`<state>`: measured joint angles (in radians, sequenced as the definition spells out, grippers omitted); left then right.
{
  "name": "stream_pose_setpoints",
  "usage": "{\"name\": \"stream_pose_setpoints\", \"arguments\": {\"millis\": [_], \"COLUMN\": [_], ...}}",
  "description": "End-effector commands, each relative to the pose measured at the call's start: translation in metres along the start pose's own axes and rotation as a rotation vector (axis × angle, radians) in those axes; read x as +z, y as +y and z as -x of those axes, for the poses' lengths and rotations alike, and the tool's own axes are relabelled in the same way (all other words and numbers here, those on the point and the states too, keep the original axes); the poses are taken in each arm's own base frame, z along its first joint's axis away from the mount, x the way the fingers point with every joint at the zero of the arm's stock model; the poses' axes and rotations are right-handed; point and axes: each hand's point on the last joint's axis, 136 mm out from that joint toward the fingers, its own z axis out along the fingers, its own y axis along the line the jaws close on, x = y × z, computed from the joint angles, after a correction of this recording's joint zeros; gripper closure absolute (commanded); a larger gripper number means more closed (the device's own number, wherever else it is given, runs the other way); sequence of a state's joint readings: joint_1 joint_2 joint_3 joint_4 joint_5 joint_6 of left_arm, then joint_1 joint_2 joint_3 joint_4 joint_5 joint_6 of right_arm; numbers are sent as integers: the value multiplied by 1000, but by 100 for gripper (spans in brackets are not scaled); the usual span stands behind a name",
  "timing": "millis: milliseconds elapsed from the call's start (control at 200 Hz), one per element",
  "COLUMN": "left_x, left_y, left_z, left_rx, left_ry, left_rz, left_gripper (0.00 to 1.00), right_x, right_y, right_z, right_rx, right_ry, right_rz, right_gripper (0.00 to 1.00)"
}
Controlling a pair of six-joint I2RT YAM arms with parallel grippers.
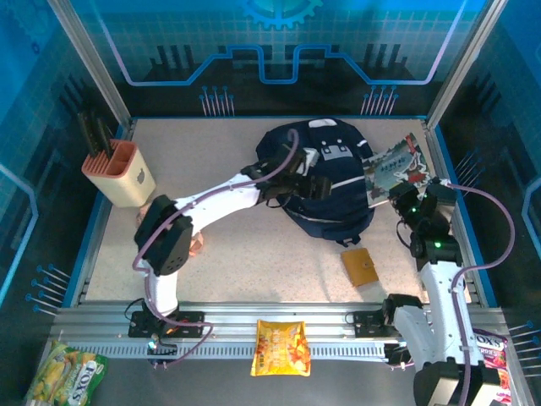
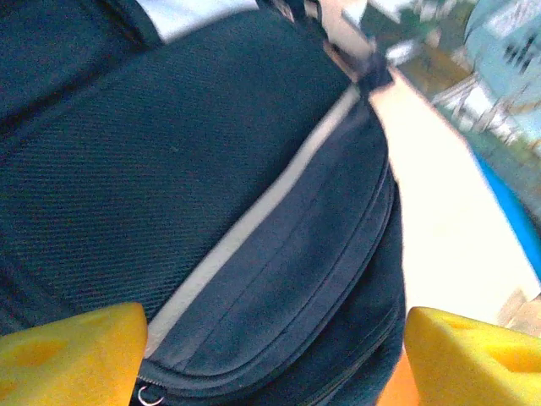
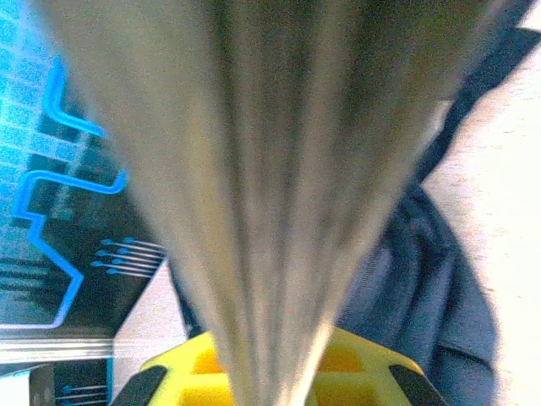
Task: Pack books, pencil case, and school supplies into a backpack
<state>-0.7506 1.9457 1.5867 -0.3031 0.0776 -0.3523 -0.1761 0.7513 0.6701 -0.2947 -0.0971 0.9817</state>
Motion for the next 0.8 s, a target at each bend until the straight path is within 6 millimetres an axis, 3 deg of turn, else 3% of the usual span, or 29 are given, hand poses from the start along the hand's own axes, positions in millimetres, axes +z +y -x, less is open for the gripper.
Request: {"name": "stream_pose_setpoints", "arguments": {"millis": [0, 135, 320, 500, 795], "left_x": [11, 29, 46, 59, 73], "left_y": [4, -2, -2, -7, 7], "left_z": [-25, -38, -40, -44, -40], "left_rx": [221, 380, 516, 585, 583], "left_ry": [154, 243, 283, 300, 297], "left_rz": [99, 145, 241, 268, 371], "left_gripper": [17, 13, 17, 27, 51], "right_x": [-16, -23, -23, -21, -18], "right_y": [-8, -15, -19, -20, -22], "right_z": [8, 16, 17, 16, 14], "right_rx": [-43, -39, -23, -15, -8], "right_ry": [2, -20, -18, -10, -5], "right_rz": [-52, -72, -79, -78, -80], "right_gripper": [100, 100, 100, 100, 100]}}
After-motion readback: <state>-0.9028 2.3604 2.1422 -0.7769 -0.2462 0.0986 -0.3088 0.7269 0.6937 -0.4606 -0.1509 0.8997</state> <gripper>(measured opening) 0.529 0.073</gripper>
